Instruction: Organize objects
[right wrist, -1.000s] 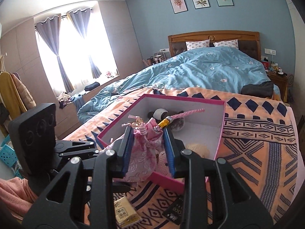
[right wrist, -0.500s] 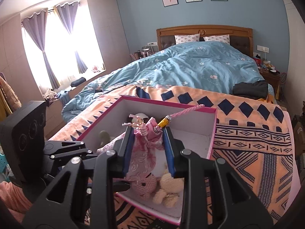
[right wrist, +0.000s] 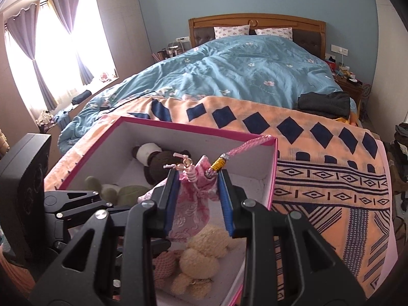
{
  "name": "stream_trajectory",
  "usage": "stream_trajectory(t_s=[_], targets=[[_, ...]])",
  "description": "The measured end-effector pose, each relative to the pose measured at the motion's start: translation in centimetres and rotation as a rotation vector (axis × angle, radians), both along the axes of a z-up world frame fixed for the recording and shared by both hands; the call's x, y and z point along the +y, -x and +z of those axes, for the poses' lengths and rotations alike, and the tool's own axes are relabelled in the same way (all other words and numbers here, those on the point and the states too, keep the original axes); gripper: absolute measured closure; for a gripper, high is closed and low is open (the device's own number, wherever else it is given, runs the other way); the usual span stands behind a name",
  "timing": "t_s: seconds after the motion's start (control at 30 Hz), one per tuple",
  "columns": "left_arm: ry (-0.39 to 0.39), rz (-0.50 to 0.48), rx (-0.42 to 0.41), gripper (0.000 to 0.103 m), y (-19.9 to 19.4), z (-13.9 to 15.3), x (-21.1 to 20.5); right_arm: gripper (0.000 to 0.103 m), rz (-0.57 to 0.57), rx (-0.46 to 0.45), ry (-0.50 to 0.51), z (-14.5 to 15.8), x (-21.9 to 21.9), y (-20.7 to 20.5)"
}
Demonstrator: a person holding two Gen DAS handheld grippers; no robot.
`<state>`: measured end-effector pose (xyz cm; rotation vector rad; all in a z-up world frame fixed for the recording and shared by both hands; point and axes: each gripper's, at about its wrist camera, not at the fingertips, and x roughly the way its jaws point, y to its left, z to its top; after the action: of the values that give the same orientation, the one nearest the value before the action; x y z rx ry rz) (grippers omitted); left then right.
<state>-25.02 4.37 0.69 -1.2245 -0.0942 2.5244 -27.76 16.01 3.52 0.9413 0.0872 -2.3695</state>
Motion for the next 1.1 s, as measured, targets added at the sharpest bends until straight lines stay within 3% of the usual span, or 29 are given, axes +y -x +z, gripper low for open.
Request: stream_trajectory(t_s=[0.2,0.5,0.83,1.1], targets=[[0.02,0.013,0.0,0.055,-0.3,0.1,0.3,0.069,-0.07,-0.062,-0.069,-1.4,-0.2,2.1],[-0.024,-0.018,0.087,0.049,-3.7,0.6,-0.2,0.063,-0.057,-0.047,-0.017,-1.2,1.8,-0.7],[-0.05,-0.083,0.244,0.039,-10.8,3.4,-0.4,0.05,0.004,0.035,0.14,1.1,5.4,-7.7],[-0.046,-0.146,0.281,0.037,-16.4,2.9,1.0,0.047,0.05,0.023,0.168,-0.3,7.9,-13.4]])
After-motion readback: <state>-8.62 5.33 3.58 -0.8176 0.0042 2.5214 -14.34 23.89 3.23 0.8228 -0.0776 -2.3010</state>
